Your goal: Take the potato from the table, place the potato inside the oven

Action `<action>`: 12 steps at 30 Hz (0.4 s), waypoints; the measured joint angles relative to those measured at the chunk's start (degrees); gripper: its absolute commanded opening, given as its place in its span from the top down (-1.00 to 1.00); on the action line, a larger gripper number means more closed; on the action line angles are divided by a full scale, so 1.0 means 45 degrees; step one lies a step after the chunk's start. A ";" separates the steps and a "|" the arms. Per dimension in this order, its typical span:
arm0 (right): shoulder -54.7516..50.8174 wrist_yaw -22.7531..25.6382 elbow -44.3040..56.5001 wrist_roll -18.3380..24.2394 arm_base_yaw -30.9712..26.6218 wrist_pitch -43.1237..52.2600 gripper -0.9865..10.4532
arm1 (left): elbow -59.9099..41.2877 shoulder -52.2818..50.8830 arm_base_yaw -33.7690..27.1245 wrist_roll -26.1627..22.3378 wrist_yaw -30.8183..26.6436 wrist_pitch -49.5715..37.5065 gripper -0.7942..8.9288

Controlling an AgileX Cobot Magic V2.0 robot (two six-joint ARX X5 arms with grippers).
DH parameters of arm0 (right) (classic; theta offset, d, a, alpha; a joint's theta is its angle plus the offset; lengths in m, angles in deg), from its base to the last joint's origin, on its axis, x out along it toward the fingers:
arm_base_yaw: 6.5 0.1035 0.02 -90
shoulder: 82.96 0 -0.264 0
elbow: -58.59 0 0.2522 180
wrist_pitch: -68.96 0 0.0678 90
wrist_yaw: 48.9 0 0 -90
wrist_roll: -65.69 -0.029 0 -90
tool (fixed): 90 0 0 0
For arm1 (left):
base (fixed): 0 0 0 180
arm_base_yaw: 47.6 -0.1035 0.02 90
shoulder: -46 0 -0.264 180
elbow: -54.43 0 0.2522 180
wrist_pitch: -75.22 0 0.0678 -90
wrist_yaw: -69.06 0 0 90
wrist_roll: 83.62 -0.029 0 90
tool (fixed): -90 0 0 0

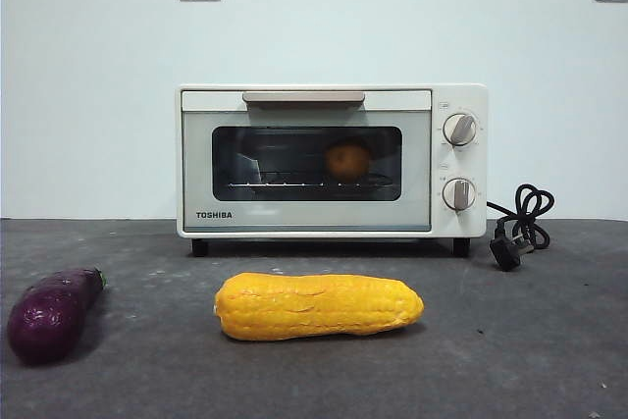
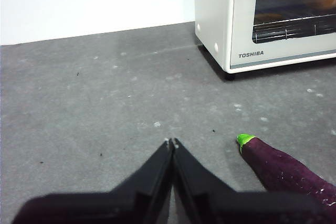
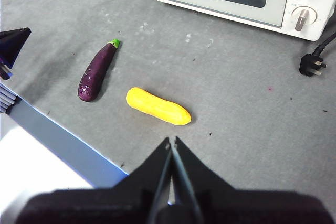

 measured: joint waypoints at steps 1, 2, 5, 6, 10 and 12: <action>0.0000 0.0049 0.0000 0.0185 -0.0005 0.0015 0.83 | 0.0000 0.0000 0.0000 0.0005 0.0000 0.0000 0.85; -0.0015 0.0209 0.0000 0.0364 -0.0087 0.0049 0.83 | 0.0000 0.0000 0.0000 0.0005 0.0000 0.0000 0.85; -0.0340 0.0913 0.0049 0.0743 -0.0869 0.0709 0.83 | 0.0000 0.0000 0.0000 0.0005 0.0000 0.0000 0.85; -0.0500 0.0865 0.0126 0.0835 -0.1258 0.1195 0.83 | 0.0000 0.0000 0.0000 0.0005 0.0000 0.0000 0.85; -0.1661 -0.0583 0.1117 0.0937 -0.3279 0.3672 0.83 | -0.0005 0.0000 0.0000 0.0005 0.0000 -0.0005 0.85; -0.2370 -0.0937 0.1962 0.0913 -0.4109 0.4901 0.83 | 0.0000 0.0000 0.0000 0.0005 0.0000 0.0000 0.85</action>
